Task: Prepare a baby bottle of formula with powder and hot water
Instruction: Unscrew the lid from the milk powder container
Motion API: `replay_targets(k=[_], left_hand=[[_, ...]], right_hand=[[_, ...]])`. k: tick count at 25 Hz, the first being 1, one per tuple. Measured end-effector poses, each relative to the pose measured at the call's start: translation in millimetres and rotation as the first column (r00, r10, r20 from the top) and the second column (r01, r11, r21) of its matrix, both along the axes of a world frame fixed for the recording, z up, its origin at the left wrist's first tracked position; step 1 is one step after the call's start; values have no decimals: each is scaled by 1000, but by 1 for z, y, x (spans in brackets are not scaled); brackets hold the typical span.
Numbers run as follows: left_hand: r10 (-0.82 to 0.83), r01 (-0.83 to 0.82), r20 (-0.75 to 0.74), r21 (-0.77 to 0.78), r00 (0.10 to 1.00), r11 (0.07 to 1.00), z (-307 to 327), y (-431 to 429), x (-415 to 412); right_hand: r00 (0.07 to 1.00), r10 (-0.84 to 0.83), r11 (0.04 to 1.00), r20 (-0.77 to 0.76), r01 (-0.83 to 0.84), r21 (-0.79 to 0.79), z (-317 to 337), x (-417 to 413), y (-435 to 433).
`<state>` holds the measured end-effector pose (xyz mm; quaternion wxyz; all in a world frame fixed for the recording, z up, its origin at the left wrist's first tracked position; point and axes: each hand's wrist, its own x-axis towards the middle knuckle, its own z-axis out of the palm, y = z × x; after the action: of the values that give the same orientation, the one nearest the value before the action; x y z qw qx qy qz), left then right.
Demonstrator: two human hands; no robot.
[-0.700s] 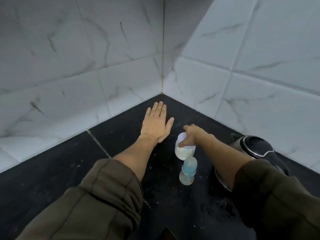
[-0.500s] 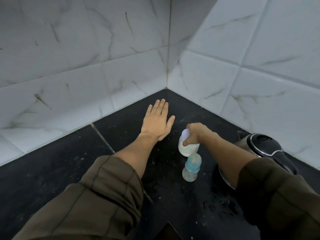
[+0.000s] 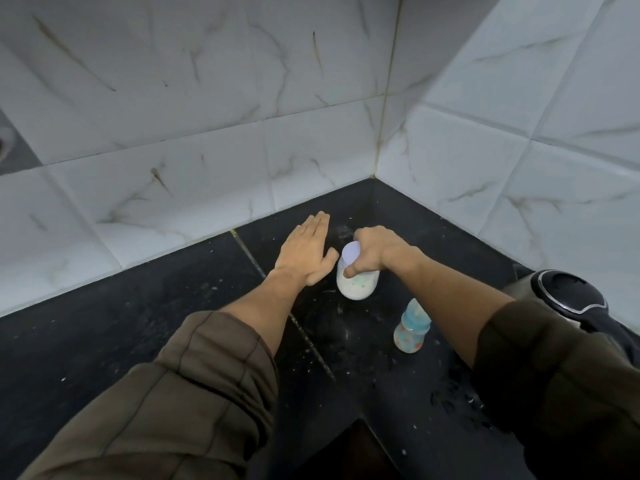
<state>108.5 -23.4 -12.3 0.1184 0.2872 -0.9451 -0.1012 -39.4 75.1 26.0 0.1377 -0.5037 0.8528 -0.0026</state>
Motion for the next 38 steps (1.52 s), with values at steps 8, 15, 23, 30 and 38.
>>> replay_targets(k=[8,15,23,30,38], left_hand=[[28,-27,-5,152,1000,988,-14,20,65],[54,-75,76,308,996,948,-37,39,95],[26,-65,93,446,995,893,-65,55,96],[203,-168,-4,549,979,819,-83,64,73],[219,-147,-72,539,973,829,-86,69,73]], right_hand=[[994,108,993,11,-109,48,-7,68,3],[993,117,991,32,-119,56,-37,86,25],[993,114,993,2,-114,39,-42,83,34],[994,106,994,17,-106,9,-43,79,34],[973,233,968,-7,-231,102,-31,81,27]])
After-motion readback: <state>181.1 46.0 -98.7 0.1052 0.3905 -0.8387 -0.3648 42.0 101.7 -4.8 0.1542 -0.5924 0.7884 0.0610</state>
